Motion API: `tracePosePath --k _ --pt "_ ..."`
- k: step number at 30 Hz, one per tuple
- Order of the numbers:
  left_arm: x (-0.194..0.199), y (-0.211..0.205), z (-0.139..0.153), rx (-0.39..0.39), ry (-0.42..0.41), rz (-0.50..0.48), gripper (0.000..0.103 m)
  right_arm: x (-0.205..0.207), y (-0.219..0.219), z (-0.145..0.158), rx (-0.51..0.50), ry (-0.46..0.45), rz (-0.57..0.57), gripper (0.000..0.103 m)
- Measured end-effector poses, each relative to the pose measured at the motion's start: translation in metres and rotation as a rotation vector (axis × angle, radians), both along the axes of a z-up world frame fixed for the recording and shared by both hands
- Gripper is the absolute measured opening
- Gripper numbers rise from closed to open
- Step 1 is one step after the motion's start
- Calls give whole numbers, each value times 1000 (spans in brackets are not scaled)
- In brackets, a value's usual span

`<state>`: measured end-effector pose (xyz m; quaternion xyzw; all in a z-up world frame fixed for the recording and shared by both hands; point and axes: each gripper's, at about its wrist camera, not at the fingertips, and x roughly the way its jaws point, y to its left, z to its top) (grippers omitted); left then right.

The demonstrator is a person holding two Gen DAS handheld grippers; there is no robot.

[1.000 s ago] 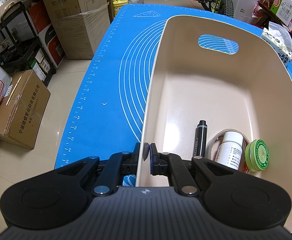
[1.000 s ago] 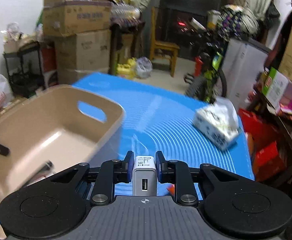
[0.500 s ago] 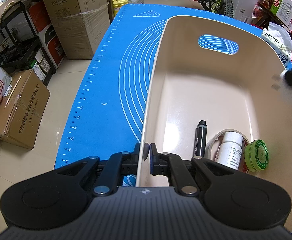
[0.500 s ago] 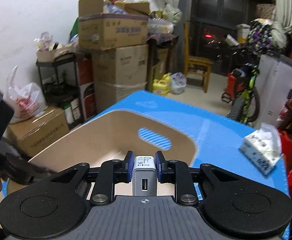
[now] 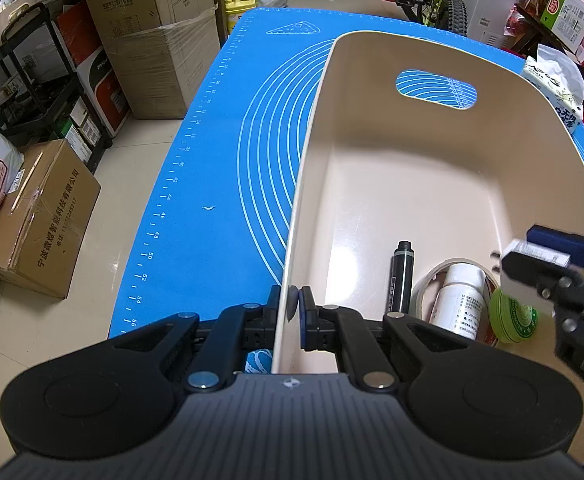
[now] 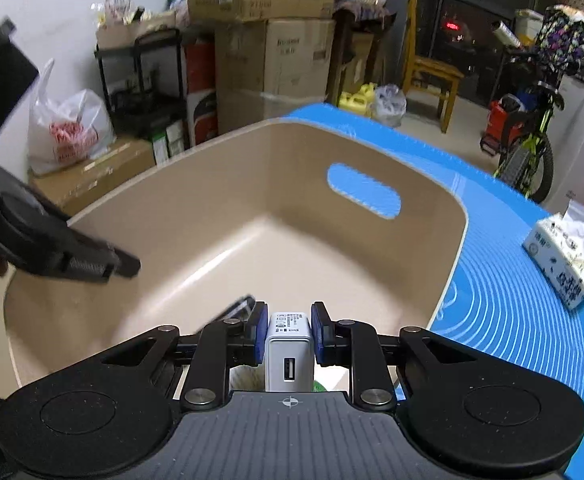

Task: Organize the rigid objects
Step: 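Carry the white charger into the basket and open the right gripper, then move the right gripper down to the orange and purple object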

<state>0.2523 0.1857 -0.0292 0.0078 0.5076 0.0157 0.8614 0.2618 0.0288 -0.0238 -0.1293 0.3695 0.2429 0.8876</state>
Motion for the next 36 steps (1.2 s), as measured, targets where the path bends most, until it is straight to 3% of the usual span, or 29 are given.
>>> tracePosePath --k 5,9,12,15,25,36 --pt "0 0 0 0 0 0 9 -3 2 -2 -38 -17 19 32" --pt "0 0 0 -1 0 1 9 -1 -1 0 -6 -10 1 47" --pt "0 0 0 0 0 0 9 -2 -6 2 3 -20 -14 63" --pt "0 0 0 0 1 0 9 -4 -11 8 22 -38 -29 68" --pt "0 0 0 0 0 1 9 0 -50 33 92 -116 -109 73" --pt "0 1 0 1 1 1 9 8 -124 20 40 -127 -249 73"
